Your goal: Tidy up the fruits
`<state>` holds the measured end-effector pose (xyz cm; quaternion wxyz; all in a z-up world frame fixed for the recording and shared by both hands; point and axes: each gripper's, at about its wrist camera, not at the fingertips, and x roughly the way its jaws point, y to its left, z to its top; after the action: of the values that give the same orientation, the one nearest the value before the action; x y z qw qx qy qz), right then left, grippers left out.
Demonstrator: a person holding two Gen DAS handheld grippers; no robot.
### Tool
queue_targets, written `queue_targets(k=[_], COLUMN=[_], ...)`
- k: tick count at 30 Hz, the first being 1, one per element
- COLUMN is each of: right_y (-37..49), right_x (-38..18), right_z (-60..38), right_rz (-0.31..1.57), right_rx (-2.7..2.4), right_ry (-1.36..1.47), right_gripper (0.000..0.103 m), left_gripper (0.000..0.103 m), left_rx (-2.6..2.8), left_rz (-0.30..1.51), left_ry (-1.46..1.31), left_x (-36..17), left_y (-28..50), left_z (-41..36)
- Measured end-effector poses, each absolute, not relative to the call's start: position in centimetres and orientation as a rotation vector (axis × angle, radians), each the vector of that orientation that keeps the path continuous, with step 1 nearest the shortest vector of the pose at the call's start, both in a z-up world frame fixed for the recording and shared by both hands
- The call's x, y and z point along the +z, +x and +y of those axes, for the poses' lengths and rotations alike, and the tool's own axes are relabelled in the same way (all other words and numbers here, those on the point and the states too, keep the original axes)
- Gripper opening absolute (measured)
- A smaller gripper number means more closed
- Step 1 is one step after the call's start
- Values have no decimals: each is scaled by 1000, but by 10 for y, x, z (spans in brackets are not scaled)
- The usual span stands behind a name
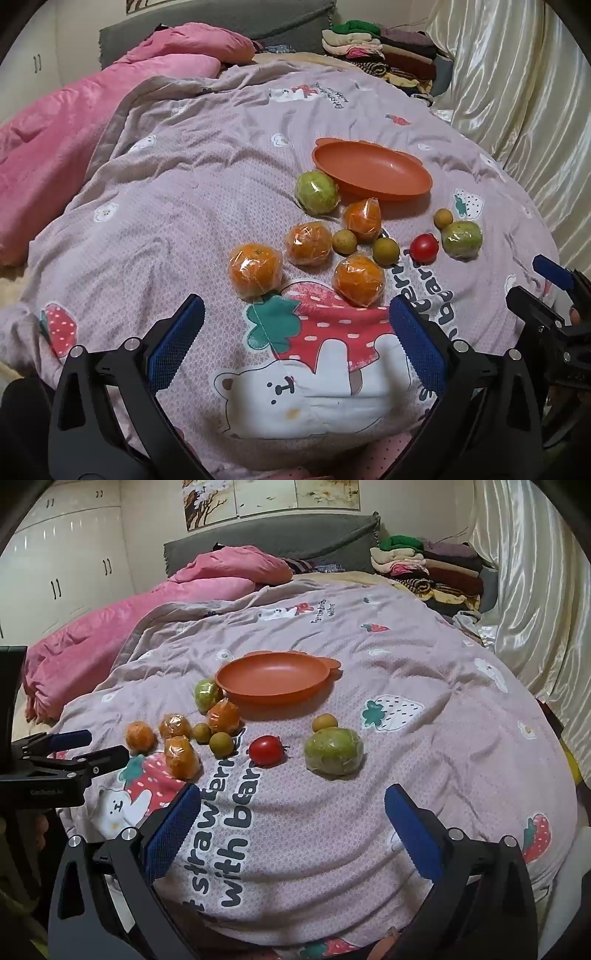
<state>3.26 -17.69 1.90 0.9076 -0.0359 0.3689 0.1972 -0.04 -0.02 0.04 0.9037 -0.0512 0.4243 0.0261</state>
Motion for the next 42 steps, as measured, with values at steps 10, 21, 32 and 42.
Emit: queue_targets(k=[10, 21, 32, 42], right_y=[32, 32, 32, 32], right_x=[21, 22, 23, 22], right_z=[-177, -177, -179, -177], right_rz=[761, 759, 760, 759], right_rx=[406, 407, 412, 410], right_ry=[-75, -76, -76, -78], right_gripper=[99, 99, 99, 99], left_gripper=[94, 94, 94, 94], left_rx=[55, 59, 59, 59], left_rz=[880, 880, 879, 878], left_ry=[-108, -108, -108, -108], left_x=[2, 3, 3, 3], left_y=[-2, 0, 0, -1], left_z=[0, 1, 1, 1])
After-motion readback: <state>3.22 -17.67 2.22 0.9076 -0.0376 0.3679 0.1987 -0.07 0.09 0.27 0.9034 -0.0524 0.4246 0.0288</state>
